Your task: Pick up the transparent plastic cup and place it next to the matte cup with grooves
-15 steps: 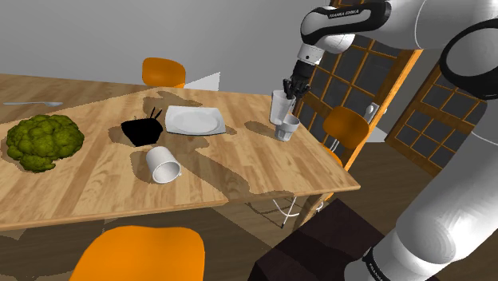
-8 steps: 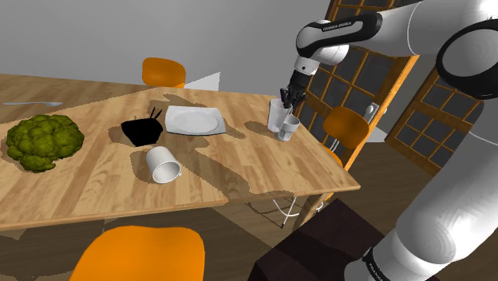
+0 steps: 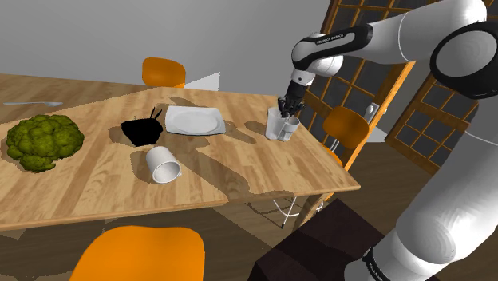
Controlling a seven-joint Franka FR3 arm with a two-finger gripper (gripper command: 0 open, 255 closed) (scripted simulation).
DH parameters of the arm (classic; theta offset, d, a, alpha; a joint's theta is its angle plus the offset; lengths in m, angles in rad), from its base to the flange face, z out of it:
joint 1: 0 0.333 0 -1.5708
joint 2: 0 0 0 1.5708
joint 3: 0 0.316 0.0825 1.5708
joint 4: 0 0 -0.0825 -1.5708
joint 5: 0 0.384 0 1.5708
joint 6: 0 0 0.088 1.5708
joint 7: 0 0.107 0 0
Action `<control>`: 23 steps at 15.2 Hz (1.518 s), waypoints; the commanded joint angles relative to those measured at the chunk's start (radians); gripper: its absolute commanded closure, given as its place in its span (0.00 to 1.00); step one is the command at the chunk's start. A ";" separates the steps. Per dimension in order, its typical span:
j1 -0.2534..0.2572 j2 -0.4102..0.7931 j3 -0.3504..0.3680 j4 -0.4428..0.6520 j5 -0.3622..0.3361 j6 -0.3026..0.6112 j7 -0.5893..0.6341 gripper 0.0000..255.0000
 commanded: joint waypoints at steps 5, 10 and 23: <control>0.001 0.028 0.002 -0.045 0.007 0.074 -0.011 1.00; 0.001 0.046 0.003 -0.066 0.011 0.111 -0.017 1.00; -0.003 0.022 -0.001 -0.029 0.005 0.050 -0.013 0.00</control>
